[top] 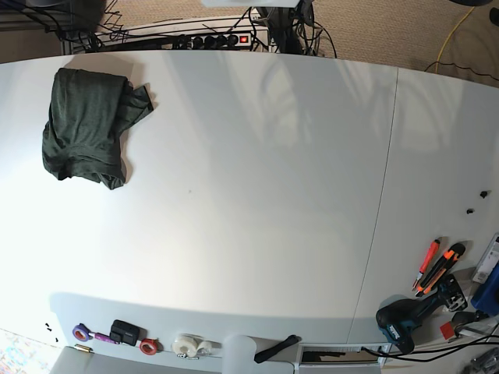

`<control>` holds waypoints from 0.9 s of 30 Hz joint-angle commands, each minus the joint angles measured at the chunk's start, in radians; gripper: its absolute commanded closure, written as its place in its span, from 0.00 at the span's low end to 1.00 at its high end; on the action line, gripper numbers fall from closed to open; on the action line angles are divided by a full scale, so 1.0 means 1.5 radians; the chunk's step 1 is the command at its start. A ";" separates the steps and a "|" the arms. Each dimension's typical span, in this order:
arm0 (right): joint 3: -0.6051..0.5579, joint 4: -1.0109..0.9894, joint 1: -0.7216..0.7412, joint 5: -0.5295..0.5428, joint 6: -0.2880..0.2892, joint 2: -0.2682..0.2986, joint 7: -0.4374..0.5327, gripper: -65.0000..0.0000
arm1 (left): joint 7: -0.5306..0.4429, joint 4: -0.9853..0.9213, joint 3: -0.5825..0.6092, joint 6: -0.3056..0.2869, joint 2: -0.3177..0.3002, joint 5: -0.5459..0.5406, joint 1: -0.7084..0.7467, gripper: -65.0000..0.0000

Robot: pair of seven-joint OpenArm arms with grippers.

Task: Layout the t-shirt on the table in an organized manner, then fold the t-shirt properly

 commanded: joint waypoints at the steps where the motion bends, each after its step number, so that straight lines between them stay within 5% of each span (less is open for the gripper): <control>1: -0.015 -0.057 0.025 -0.002 0.003 0.007 0.052 1.00 | -0.035 -0.032 0.028 -0.008 -0.003 0.015 -0.013 1.00; 4: -0.062 -0.235 0.139 -0.021 0.003 -0.007 0.186 1.00 | -0.152 -0.135 0.108 -0.008 0.021 0.109 -0.111 1.00; 7: -0.112 -0.333 0.242 -0.084 -0.001 -0.017 0.243 1.00 | -0.210 -0.216 0.163 -0.003 0.060 0.206 -0.212 1.00; 11: -0.196 -0.360 0.348 -0.174 -0.083 -0.036 0.272 1.00 | -0.210 -0.286 0.226 0.123 0.111 0.263 -0.335 1.00; 15: -0.252 -0.360 0.425 -0.202 -0.163 -0.065 0.232 1.00 | -0.208 -0.317 0.285 0.238 0.145 0.313 -0.426 1.00; 20: -0.280 -0.360 0.467 -0.203 -0.207 -0.094 0.222 1.00 | -0.212 -0.329 0.335 0.355 0.169 0.370 -0.495 1.00; 27: -0.282 -0.359 0.476 -0.160 -0.206 -0.105 0.212 1.00 | -0.214 -0.329 0.342 0.372 0.170 0.388 -0.516 1.00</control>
